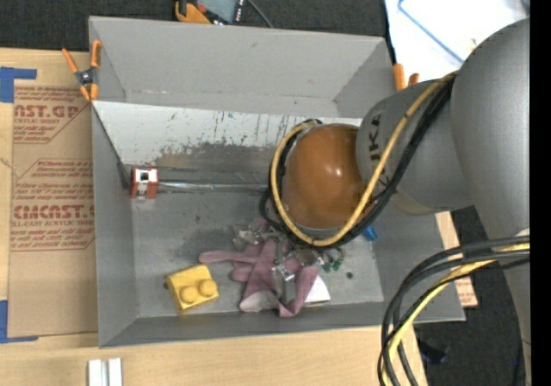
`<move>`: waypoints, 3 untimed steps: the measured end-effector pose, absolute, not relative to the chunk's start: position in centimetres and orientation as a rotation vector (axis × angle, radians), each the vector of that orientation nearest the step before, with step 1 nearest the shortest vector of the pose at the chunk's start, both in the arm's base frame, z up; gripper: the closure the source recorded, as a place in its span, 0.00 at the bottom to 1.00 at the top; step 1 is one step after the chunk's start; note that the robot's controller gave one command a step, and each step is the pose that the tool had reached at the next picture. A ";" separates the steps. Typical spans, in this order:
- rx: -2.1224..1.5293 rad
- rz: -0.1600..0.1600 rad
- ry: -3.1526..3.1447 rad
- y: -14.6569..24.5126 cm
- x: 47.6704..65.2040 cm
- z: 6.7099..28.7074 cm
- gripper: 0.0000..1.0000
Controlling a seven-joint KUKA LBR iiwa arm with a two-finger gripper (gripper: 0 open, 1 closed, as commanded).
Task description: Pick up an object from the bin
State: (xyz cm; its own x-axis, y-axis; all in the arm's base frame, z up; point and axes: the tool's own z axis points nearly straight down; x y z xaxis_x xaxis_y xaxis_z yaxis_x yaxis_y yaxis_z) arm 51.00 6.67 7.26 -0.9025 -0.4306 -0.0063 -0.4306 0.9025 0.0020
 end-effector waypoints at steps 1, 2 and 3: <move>-0.652 0.004 3.070 7.0 51.6 7.2 0.00; -0.398 0.009 3.117 6.9 52.7 8.6 0.00; -0.859 0.012 3.020 7.9 53.5 10.1 1.00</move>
Offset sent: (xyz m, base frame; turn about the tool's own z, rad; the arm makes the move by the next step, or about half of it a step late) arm 0.0537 -0.0136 0.0671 0.1776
